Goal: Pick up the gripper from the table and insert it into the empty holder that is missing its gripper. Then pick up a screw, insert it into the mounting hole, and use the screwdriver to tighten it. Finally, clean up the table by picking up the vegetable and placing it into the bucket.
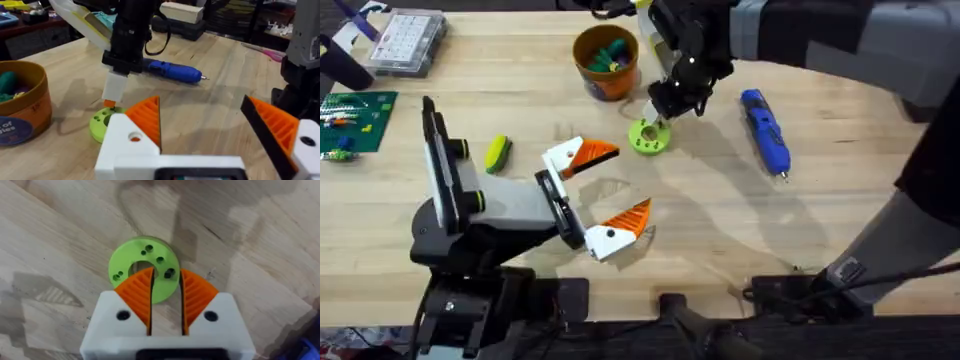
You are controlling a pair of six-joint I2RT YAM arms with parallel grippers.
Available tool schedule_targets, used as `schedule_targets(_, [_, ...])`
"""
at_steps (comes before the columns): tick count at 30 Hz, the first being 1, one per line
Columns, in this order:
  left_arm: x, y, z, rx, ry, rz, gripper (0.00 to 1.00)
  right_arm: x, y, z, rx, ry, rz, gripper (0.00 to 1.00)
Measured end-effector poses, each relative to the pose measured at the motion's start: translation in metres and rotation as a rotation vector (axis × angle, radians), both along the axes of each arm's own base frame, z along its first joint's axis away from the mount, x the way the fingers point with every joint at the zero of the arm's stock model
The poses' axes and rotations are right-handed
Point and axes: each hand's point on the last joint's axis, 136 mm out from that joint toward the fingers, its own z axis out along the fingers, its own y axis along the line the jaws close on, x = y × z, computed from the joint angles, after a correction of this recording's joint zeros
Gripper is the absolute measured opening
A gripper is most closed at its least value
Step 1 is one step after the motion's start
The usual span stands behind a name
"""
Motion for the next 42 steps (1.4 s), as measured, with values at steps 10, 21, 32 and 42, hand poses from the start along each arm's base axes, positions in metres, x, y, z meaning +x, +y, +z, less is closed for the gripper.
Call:
schedule_targets(10, [0.000,0.000,0.000,0.000,0.000,0.000,0.991,-0.004,-0.002,0.002,-0.011,0.017,0.000,0.303])
schedule_targets(21, [0.000,0.000,0.000,0.000,0.000,0.000,0.991,-0.004,0.009,0.012,-0.003,0.004,0.023,0.303])
schedule_targets(32, [0.000,0.000,0.000,0.000,0.000,0.000,0.991,-0.006,0.011,0.012,-0.004,0.008,0.027,0.303])
schedule_targets(42, [0.000,0.000,0.000,0.000,0.000,0.000,0.991,-0.008,0.009,-0.006,-0.030,0.048,0.026,0.303])
